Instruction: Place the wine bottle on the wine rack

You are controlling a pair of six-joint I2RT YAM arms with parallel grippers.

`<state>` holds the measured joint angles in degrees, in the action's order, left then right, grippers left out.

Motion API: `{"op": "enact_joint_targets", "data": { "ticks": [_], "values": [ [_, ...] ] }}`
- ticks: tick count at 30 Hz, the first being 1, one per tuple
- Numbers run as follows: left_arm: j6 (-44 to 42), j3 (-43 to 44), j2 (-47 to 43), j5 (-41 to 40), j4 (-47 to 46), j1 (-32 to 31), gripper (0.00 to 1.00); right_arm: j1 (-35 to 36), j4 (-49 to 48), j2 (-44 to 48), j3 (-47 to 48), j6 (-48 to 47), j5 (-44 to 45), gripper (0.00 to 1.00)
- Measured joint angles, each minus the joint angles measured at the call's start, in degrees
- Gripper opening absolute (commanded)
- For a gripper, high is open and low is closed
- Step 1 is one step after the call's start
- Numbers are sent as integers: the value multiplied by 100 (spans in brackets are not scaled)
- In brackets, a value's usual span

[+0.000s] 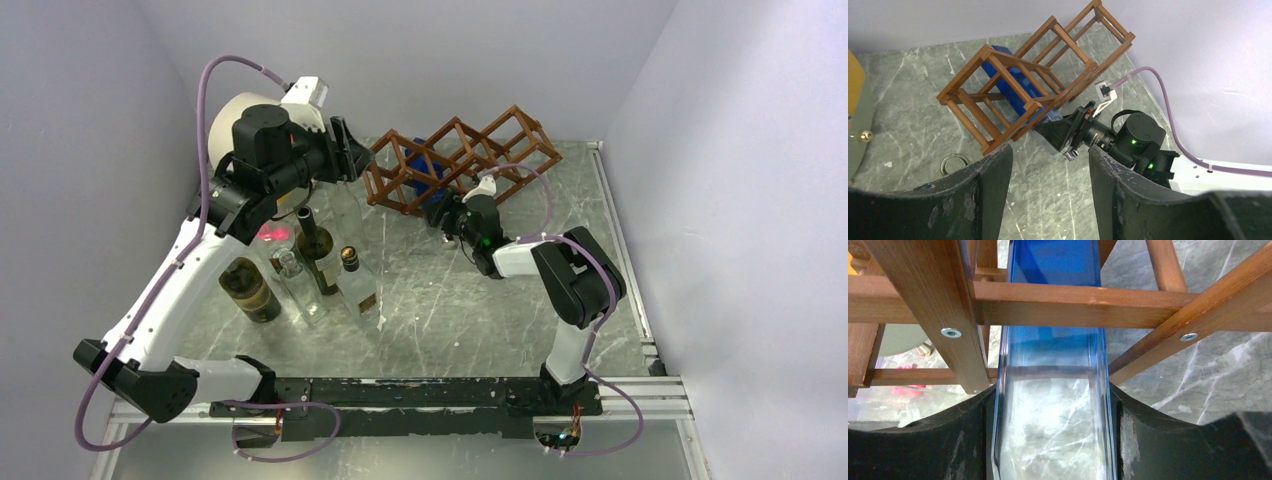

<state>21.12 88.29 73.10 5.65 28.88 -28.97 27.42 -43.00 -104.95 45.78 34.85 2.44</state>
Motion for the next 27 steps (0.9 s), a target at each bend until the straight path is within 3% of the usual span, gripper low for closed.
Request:
{"op": "enact_joint_targets", "data": {
  "ticks": [7,18,23,27],
  "values": [
    [-125,0,-92,-94,35,0,63,-11,-59,208,-4,-76,306,85],
    [-192,-9,-254,-264,129,0,65,-24,129,1373,-313,-190,509,85],
    [-190,-94,-435,-282,162,0,68,-24,968,2170,-378,-234,461,83],
    [-186,-308,-706,-280,232,0,77,-24,2184,2986,-258,-328,448,82]
  ]
}}
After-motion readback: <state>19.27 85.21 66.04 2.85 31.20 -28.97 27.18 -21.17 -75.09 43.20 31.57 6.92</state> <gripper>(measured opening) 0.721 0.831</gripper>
